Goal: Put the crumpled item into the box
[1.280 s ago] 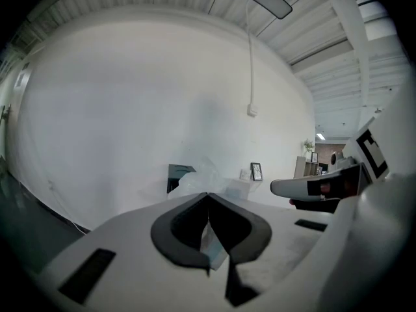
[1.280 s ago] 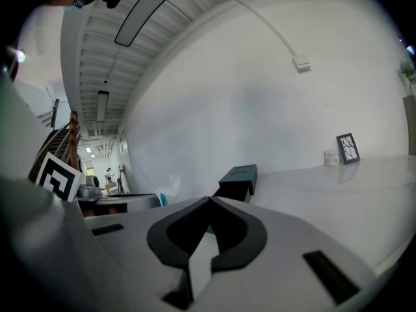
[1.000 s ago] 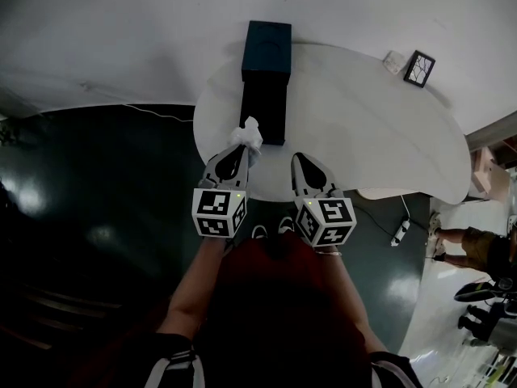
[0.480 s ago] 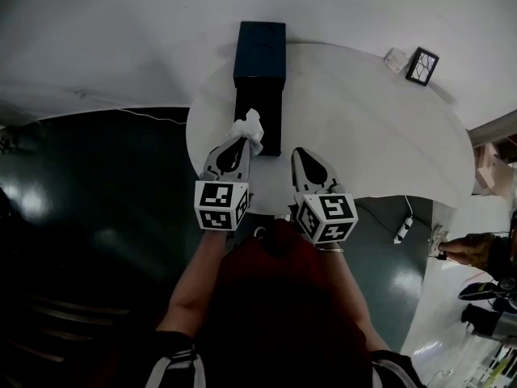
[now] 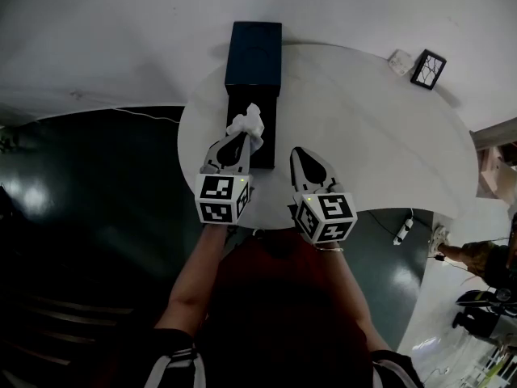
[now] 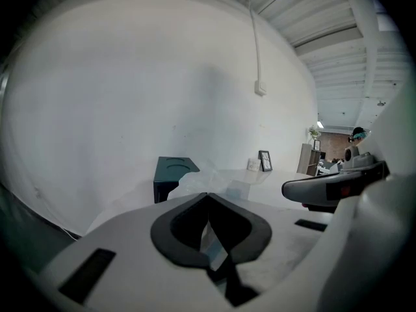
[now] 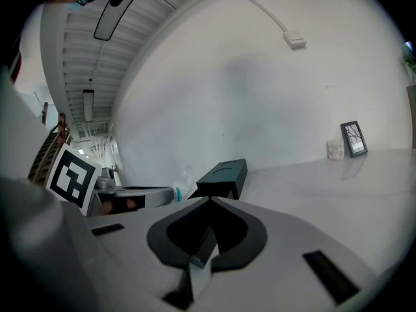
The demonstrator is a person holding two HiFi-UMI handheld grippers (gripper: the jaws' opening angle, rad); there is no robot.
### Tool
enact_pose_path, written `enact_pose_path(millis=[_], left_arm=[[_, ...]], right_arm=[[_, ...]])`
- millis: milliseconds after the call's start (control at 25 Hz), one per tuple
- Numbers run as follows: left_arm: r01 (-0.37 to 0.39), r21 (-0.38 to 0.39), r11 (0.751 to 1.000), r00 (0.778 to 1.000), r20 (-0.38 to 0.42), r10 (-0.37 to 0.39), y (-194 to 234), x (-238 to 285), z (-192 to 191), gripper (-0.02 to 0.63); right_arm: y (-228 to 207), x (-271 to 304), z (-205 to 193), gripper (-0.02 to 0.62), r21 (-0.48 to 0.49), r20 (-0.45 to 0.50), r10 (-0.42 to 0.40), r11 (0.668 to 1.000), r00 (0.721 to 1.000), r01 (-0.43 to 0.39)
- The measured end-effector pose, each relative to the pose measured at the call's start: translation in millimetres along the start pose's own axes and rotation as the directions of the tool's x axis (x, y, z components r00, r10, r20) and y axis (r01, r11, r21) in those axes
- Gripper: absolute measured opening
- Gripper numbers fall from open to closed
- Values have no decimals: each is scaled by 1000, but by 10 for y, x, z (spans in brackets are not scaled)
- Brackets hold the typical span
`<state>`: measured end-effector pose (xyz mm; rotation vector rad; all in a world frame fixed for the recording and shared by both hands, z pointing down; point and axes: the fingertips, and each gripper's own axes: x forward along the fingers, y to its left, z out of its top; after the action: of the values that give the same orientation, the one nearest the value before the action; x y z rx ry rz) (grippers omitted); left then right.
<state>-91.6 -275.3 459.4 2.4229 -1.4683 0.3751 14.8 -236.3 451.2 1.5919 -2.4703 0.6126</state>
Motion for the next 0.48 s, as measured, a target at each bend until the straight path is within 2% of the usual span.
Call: enact_pose_path(millis=[480], left_arm=[[-21,-14,1000,997,-77,20,83,422,-94,23]], right_arm=[[-249,335,-10,15,8,-50,27,1000,998,-26]])
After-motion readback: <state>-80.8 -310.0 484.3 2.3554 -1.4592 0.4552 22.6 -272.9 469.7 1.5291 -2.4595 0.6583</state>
